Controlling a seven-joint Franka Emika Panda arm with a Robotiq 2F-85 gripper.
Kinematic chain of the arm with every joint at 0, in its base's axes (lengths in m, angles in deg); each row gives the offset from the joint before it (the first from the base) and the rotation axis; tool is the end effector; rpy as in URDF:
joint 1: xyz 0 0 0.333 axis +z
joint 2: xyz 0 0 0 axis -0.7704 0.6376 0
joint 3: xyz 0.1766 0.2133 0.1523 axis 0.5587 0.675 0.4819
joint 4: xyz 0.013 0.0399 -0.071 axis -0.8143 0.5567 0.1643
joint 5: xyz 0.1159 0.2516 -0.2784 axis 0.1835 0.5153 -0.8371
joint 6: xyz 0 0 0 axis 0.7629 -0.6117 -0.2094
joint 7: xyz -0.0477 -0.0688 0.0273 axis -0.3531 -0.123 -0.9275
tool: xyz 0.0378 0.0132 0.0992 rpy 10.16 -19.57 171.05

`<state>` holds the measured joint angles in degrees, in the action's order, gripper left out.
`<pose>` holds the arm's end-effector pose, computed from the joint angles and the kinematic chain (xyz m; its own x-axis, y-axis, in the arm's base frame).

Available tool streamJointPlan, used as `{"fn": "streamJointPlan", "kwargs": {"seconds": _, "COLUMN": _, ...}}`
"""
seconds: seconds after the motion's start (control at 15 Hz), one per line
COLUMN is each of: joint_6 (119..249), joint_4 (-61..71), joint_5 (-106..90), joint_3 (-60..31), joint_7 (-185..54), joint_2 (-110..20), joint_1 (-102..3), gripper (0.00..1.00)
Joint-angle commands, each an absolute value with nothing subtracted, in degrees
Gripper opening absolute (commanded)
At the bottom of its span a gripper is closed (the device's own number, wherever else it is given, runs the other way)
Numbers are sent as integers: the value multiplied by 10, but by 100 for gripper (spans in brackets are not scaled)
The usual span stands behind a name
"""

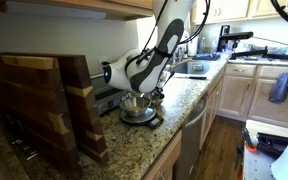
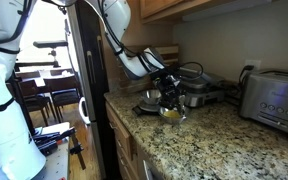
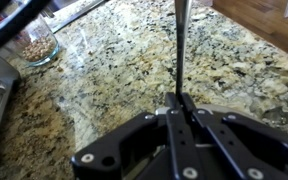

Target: Transfer one spoon of contents from the left bowl to the right bowl

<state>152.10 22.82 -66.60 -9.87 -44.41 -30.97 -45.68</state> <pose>0.5816 -0.0184 0.2110 0.4549 0.3666 -0.8116 0.8800 -0.3248 0.3465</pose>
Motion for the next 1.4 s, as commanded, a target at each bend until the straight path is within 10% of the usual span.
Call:
{"fn": "streamJointPlan", "kwargs": {"seconds": 0.0, "joint_6": 1507, "joint_4": 225, "joint_5": -688, "joint_3": -95, "joint_7": -465, "joint_2": -301, "joint_1": -459, "gripper": 3}}
{"fn": "streamJointPlan", "kwargs": {"seconds": 1.33, "joint_6": 1570, "joint_4": 224, "joint_5": -569, "joint_3": -81, "joint_7": -438, "joint_2": -322, "joint_1": -502, "gripper": 3}}
